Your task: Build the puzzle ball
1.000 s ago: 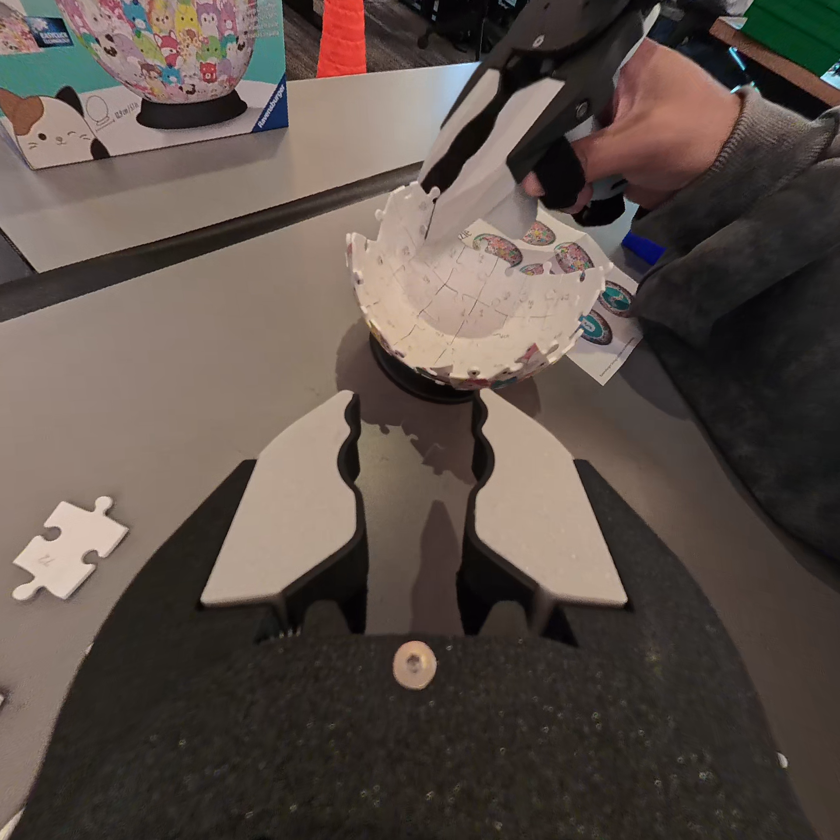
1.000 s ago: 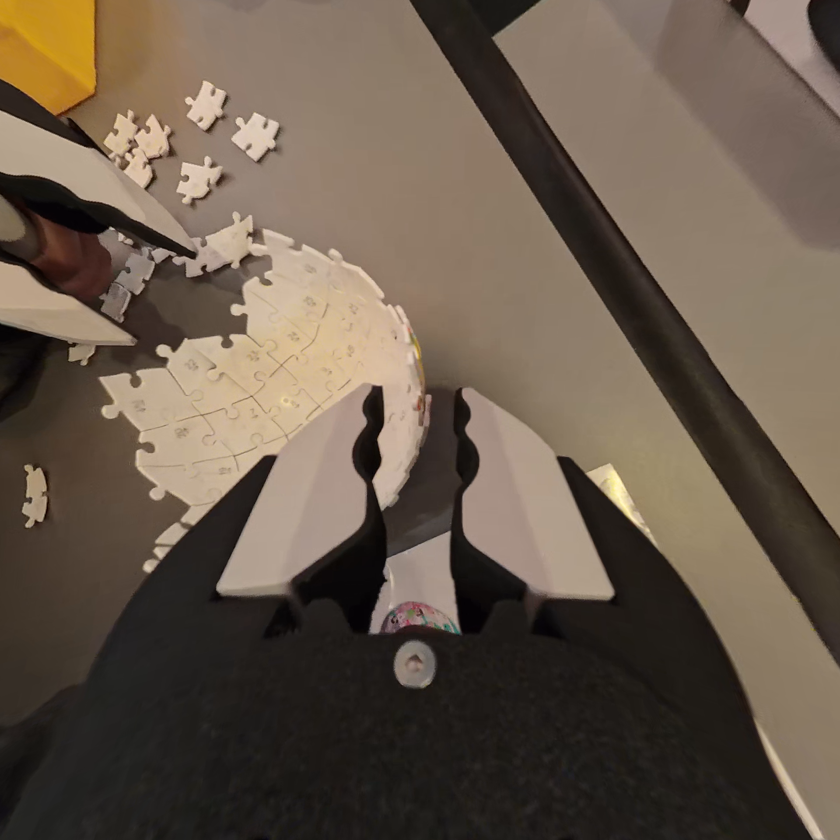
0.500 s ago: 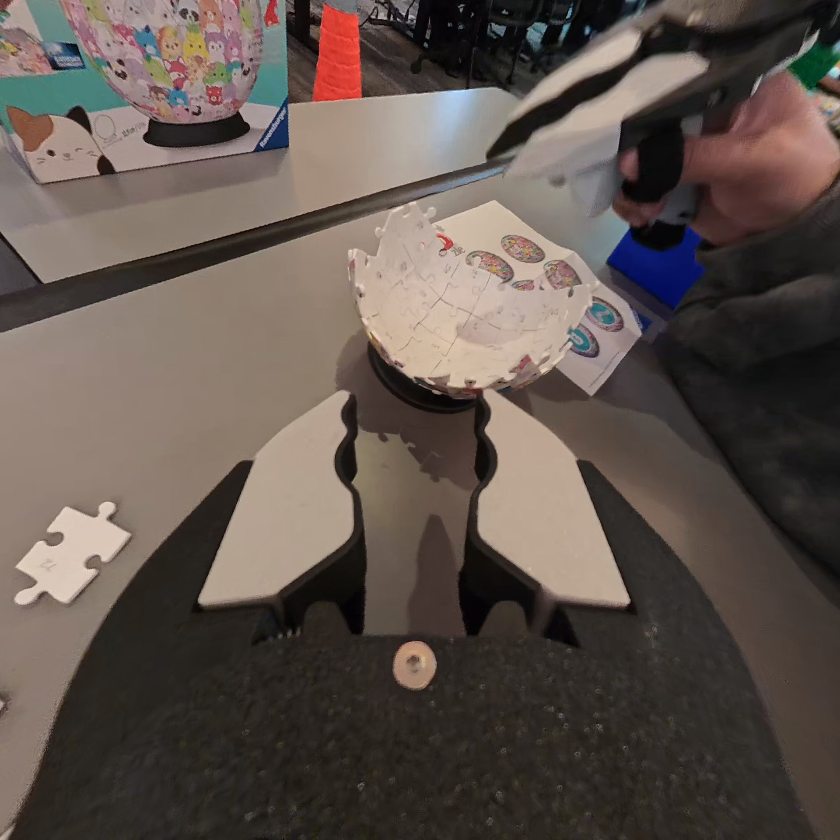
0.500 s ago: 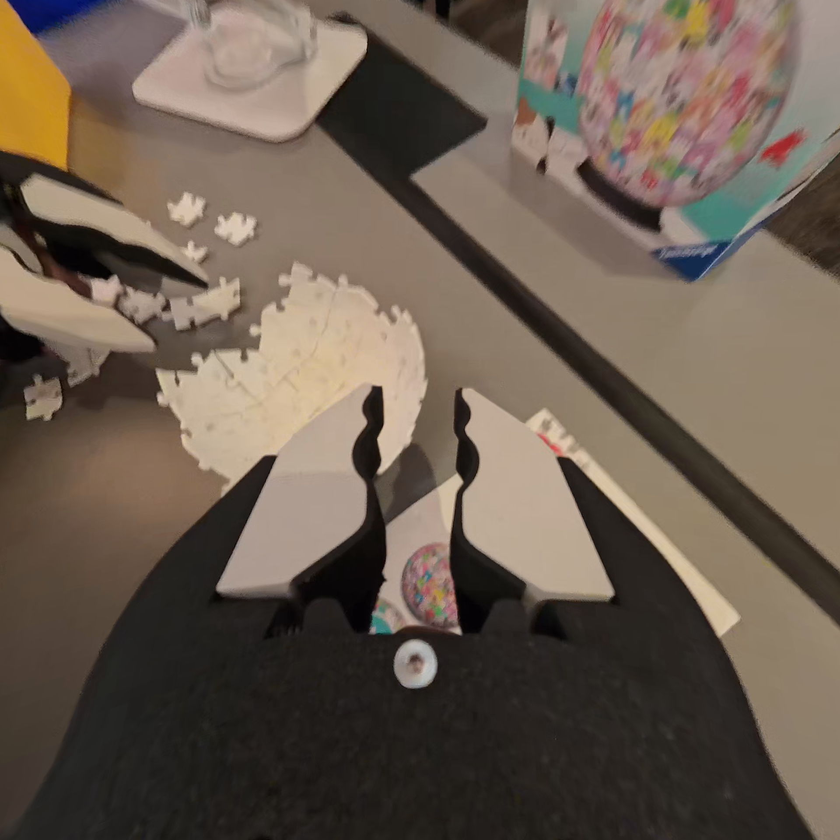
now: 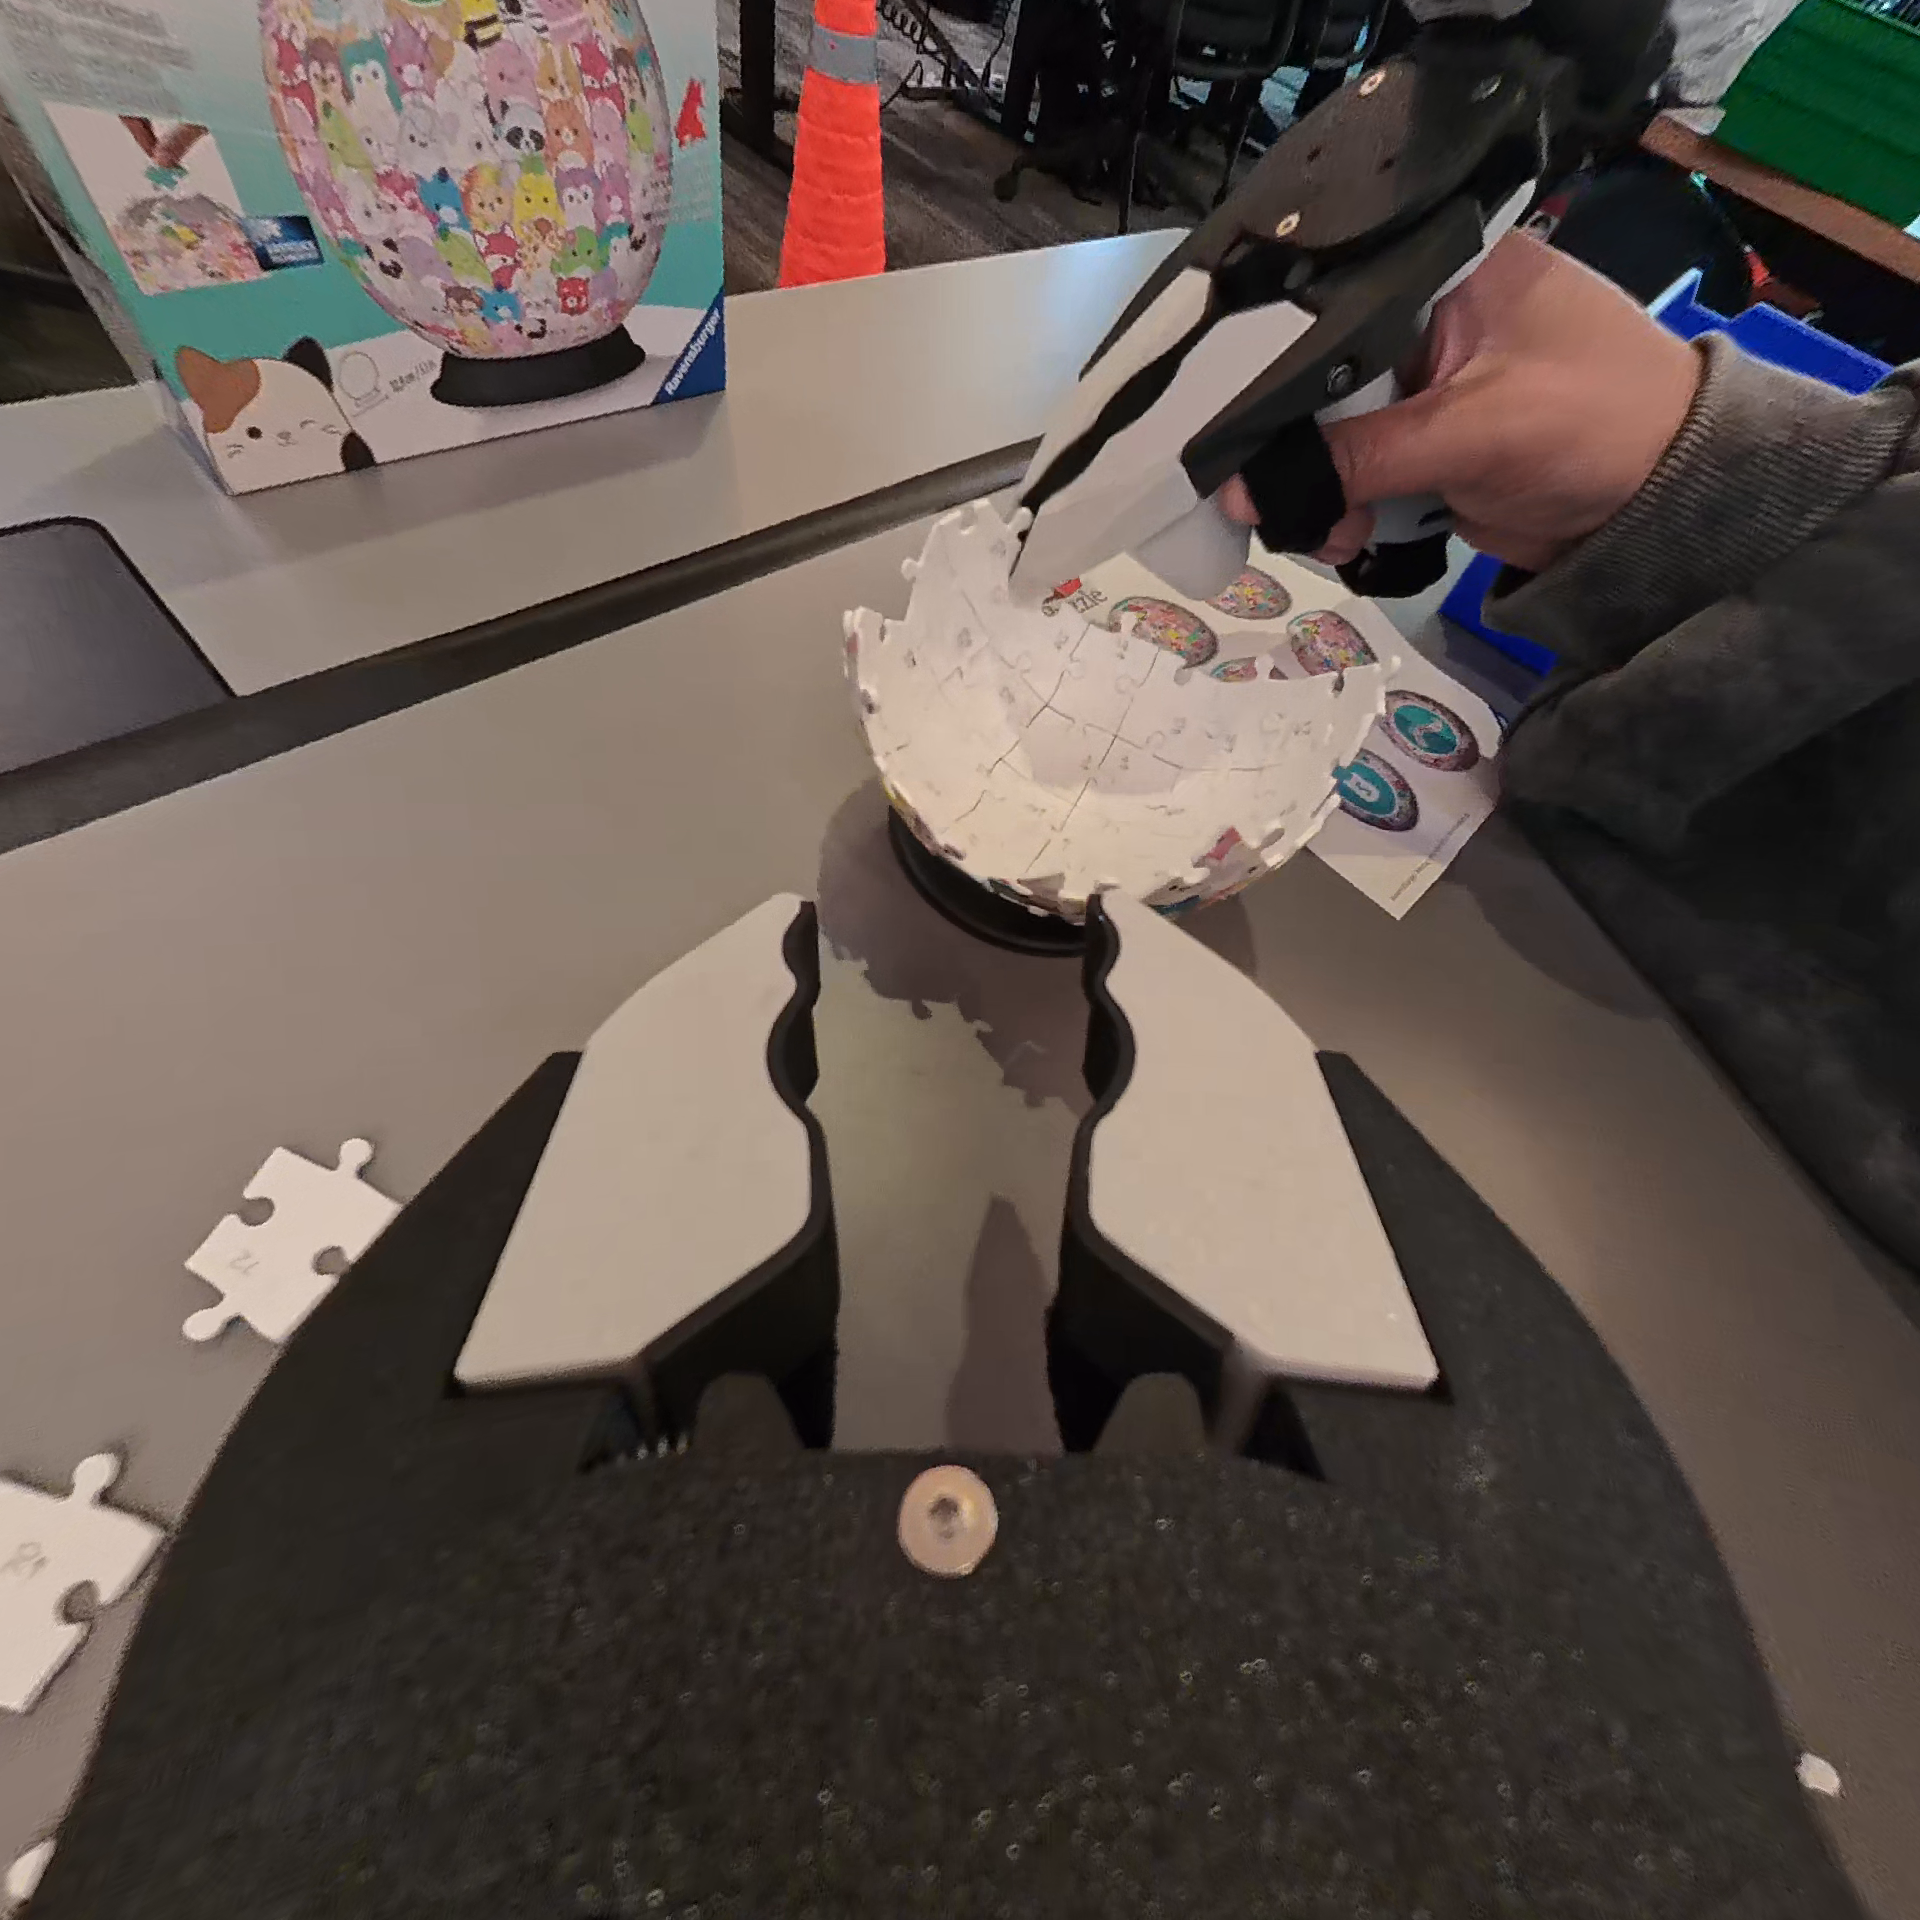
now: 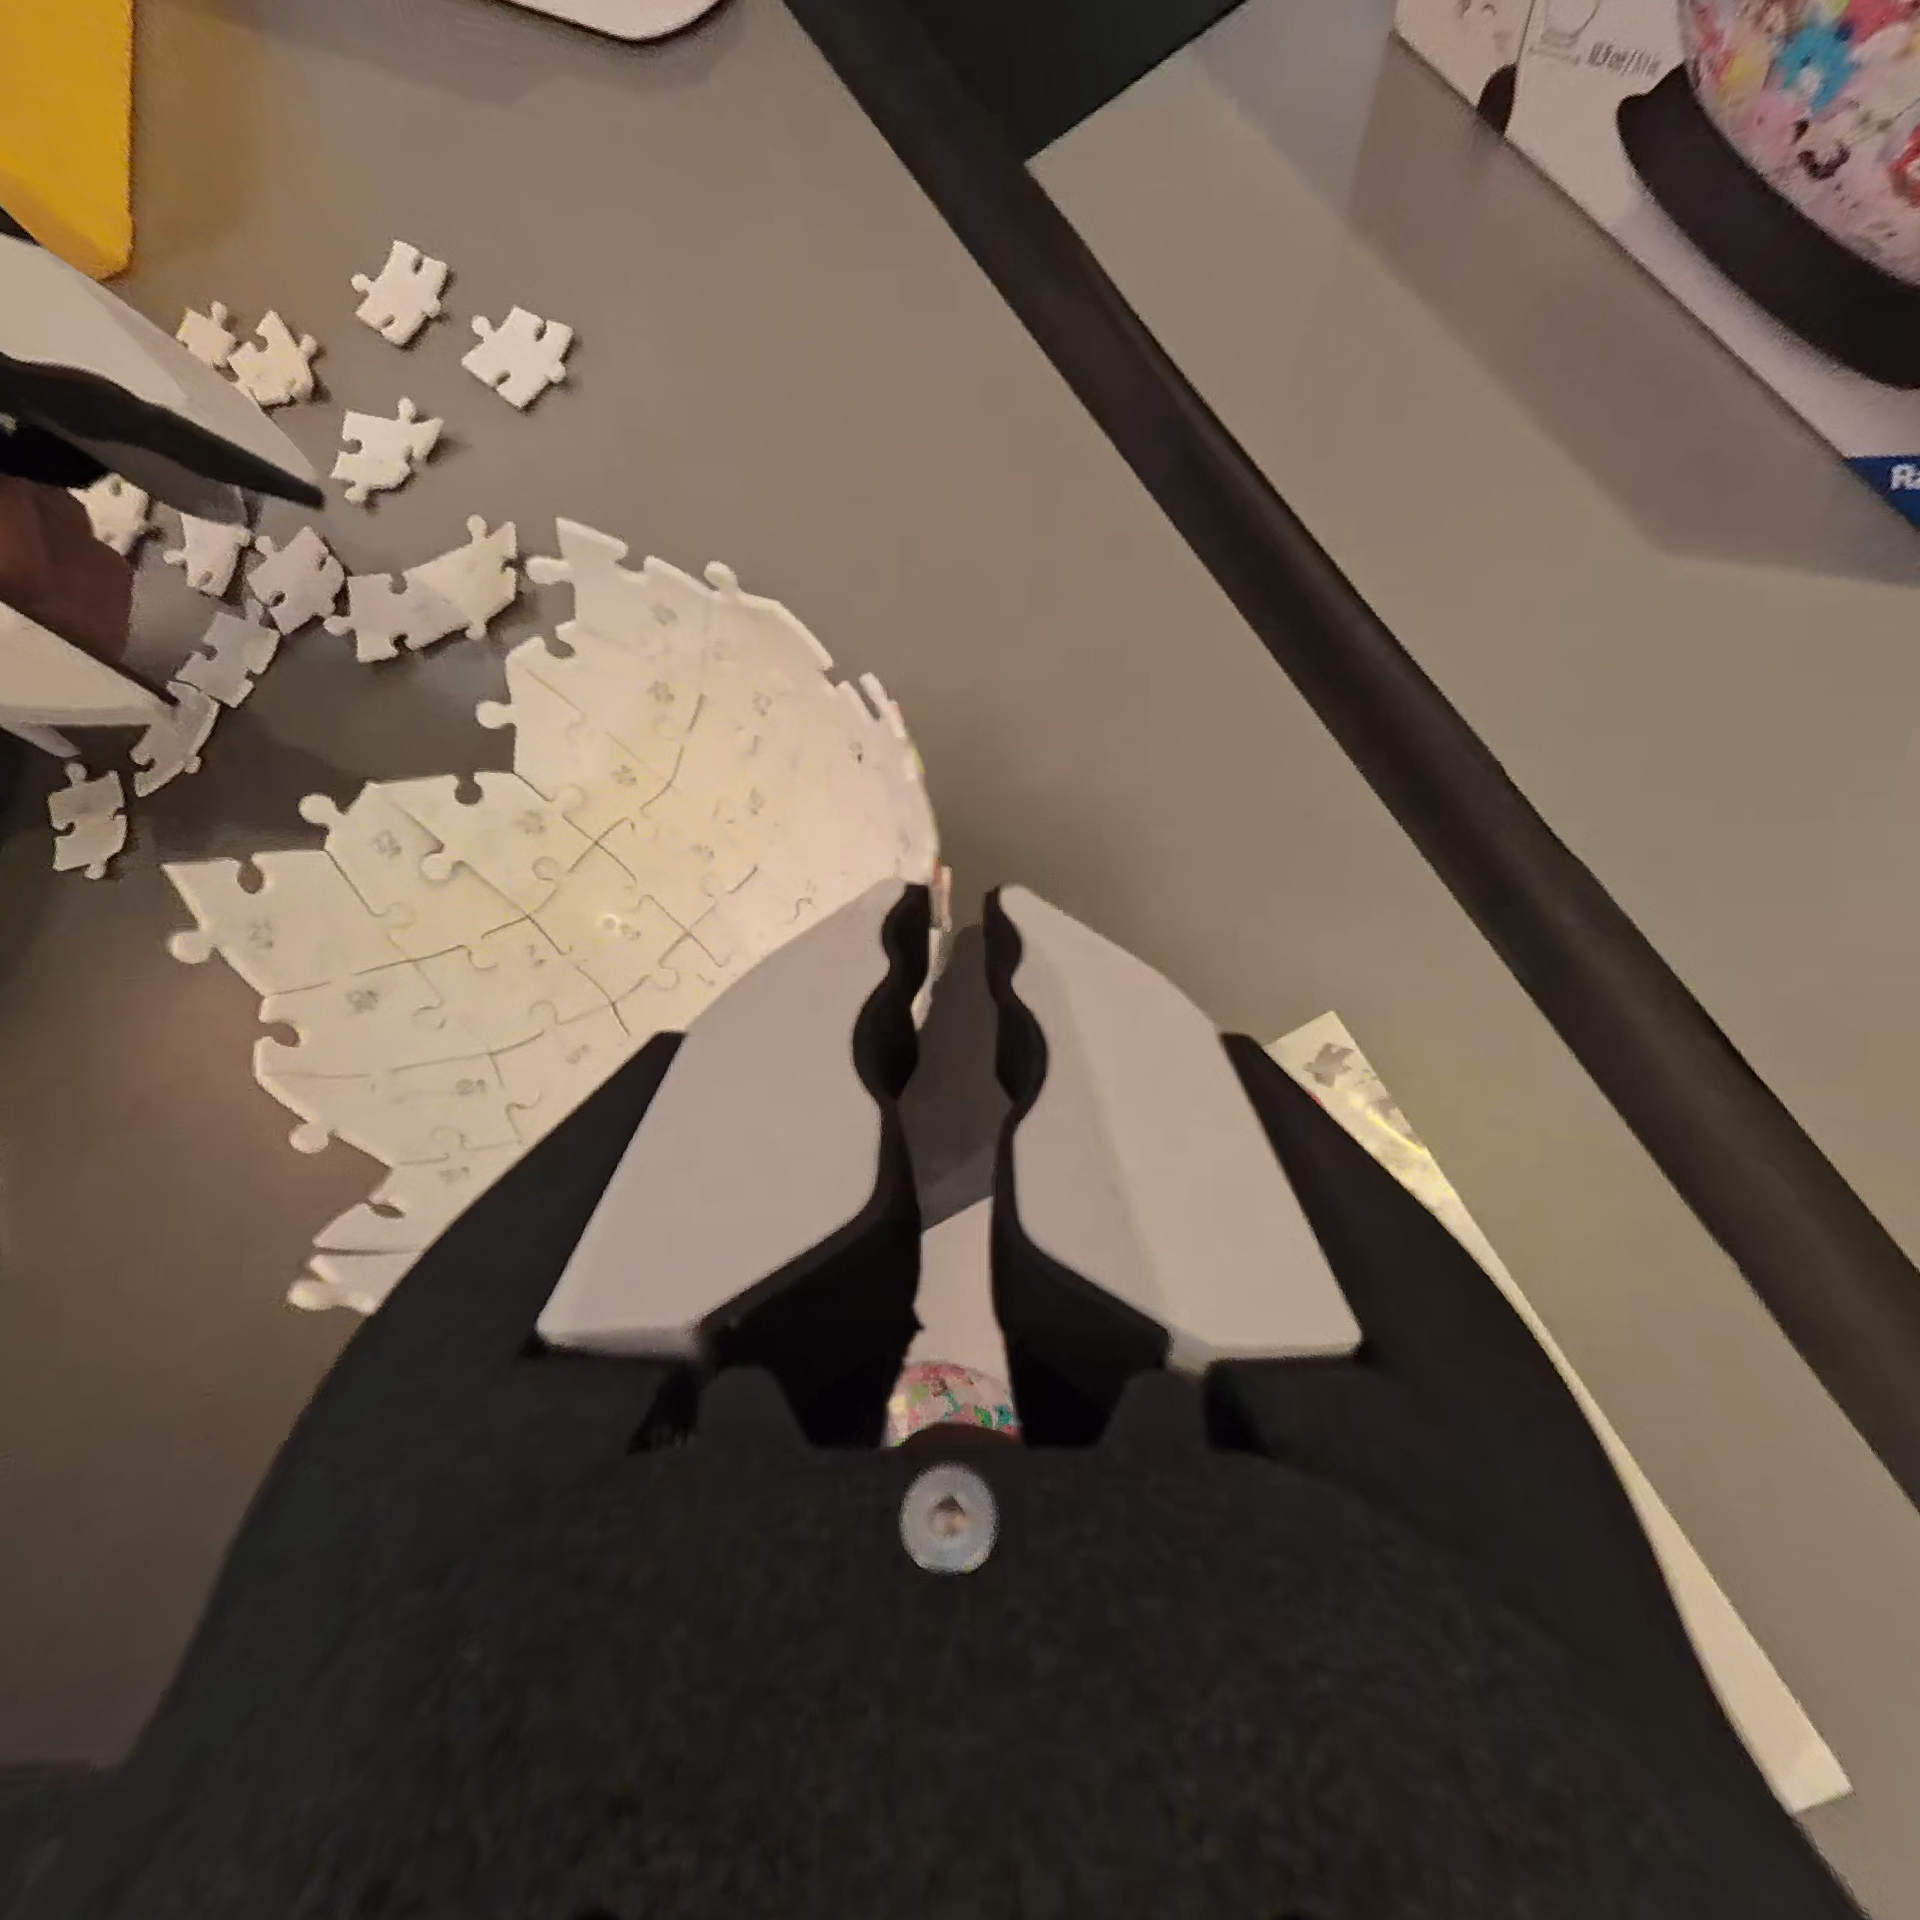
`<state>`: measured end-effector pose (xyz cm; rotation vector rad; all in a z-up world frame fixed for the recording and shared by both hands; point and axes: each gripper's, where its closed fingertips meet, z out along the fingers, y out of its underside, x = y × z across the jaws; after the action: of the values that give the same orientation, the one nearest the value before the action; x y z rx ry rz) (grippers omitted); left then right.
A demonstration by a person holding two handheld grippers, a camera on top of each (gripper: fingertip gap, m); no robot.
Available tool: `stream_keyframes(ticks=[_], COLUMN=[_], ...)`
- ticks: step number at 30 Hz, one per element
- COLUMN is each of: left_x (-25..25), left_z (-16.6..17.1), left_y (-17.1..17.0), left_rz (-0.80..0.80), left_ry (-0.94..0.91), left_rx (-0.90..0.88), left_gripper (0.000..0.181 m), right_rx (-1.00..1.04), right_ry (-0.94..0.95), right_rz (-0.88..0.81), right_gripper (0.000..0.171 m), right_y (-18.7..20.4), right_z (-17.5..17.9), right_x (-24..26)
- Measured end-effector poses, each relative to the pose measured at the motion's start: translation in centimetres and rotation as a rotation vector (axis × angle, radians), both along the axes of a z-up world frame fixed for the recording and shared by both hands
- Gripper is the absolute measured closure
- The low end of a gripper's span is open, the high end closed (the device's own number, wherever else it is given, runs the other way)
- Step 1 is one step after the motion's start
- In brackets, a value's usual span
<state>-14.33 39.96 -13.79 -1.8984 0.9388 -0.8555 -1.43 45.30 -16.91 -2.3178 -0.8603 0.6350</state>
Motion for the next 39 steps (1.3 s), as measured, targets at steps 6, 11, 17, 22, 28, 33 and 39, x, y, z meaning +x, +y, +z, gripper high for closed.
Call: stream_keyframes(ticks=[6, 11, 17, 22, 28, 33, 39], left_x=[0.3, 0.6, 0.4, 0.4, 0.6, 0.3, -0.5], left_z=[-0.1, -0.4, -0.4, -0.4, -0.4, 0.6, 3.8], left_y=[-0.3, -0.5, -0.3, -0.3, -0.5, -0.4, -0.9], left_rz=[-0.016, -0.024, -0.017, -0.017, -0.03, -0.034, -0.081], left_ry=[-0.003, 0.02, 0.017, 0.019, 0.016, -0.013, 0.002], left_rx=[-0.02, -0.008, -0.014, -0.013, -0.013, -0.01, -0.003], left_gripper=[0.133, 0.133, 0.133, 0.133, 0.133, 0.133, 0.132], right_rx=[0.001, -0.005, 0.019, 0.059, 0.08, 0.211, 0.442], right_ry=[-0.005, -0.029, -0.087, -0.13, -0.108, 0.031, 0.261], right_rz=[-0.001, 0.013, 0.027, 0.028, 0.003, -0.112, -0.239], right_gripper=[0.168, 0.169, 0.168, 0.167, 0.147, 0.147, 0.141], right_y=[0.1, 0.1, 0.0, 0.2, 0.1, -1.7, -8.2], right_z=[0.1, 0.1, -0.1, 0.0, 0.9, 5.8, 10.3], right_x=[-0.1, -0.1, -0.3, -0.5, 0.1, 1.7, 0.4])
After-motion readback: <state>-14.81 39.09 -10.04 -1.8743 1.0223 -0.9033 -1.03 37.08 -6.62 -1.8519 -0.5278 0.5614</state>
